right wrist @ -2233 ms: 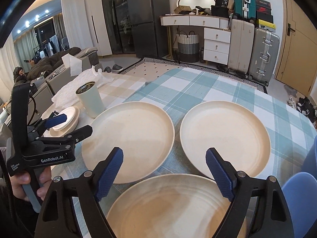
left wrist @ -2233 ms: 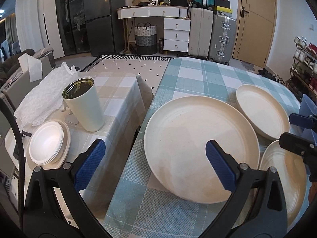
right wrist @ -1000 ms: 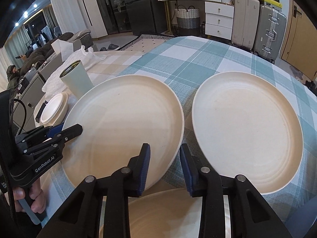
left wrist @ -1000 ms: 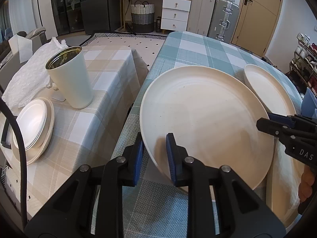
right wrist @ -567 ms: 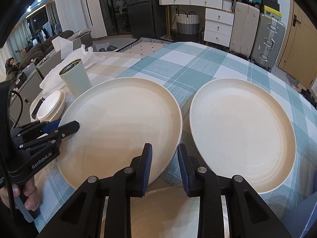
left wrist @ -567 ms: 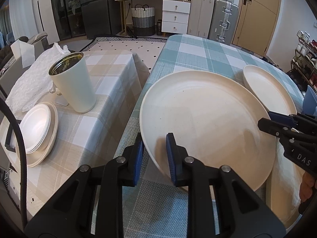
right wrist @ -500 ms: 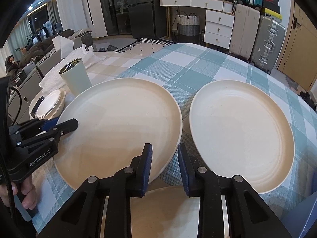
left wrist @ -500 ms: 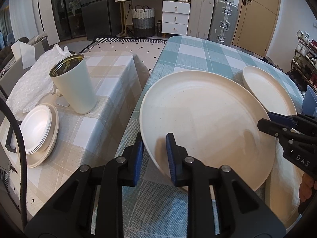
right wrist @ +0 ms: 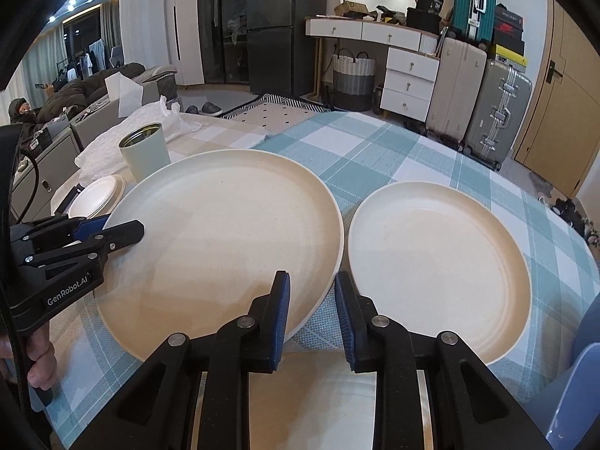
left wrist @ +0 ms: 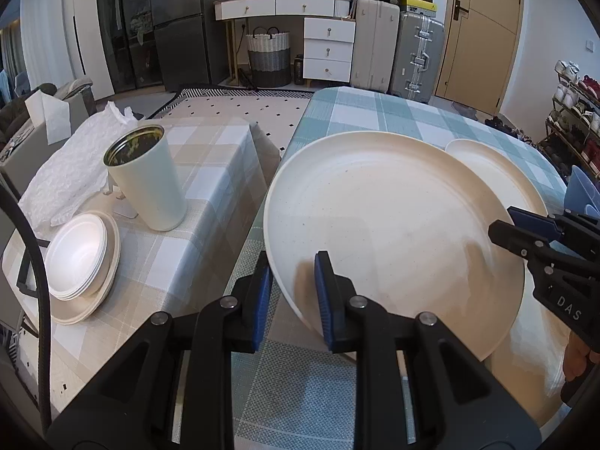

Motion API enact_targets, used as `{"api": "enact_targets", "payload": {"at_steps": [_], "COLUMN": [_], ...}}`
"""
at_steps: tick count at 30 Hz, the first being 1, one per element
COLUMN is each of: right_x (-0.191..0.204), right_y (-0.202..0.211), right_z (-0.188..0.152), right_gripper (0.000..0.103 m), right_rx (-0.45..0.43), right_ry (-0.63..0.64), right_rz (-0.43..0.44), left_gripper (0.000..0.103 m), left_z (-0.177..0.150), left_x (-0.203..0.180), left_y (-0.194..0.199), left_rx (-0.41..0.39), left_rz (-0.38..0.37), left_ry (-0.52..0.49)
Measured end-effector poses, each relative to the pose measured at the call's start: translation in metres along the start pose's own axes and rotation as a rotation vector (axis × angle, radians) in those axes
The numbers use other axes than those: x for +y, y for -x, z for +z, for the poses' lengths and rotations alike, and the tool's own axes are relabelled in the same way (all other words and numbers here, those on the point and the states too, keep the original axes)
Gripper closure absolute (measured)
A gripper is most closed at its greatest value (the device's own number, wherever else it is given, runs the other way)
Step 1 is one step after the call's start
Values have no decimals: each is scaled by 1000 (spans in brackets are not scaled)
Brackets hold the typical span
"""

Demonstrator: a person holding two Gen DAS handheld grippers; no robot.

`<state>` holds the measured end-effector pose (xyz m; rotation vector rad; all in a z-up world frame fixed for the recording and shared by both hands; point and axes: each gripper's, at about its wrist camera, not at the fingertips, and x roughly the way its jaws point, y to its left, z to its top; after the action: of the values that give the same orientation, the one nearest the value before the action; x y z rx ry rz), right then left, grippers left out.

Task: Organize plates and bowls
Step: 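Lift the cream plate by its rim with the left gripper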

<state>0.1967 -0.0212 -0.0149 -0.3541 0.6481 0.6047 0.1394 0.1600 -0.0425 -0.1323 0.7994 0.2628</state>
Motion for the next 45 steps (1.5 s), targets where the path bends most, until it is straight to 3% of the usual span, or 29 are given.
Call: {"api": "enact_targets", "payload": {"at_steps": [14,45], "right_x": [-10,-44], "right_y": [53,132], "right_z": [-2,-45], "right_gripper": [78,78], "right_rx": [-81,-122], "right_ry": [-29,-116], "right_rz": [-49,-99], "left_gripper": [83,83], "left_z": [7,-13], "left_x": [-25,-114], "left_y": [47,134], "left_rx": [-72,-125], "left_rz": [-41,-102], "left_ry": [-43,-178]}}
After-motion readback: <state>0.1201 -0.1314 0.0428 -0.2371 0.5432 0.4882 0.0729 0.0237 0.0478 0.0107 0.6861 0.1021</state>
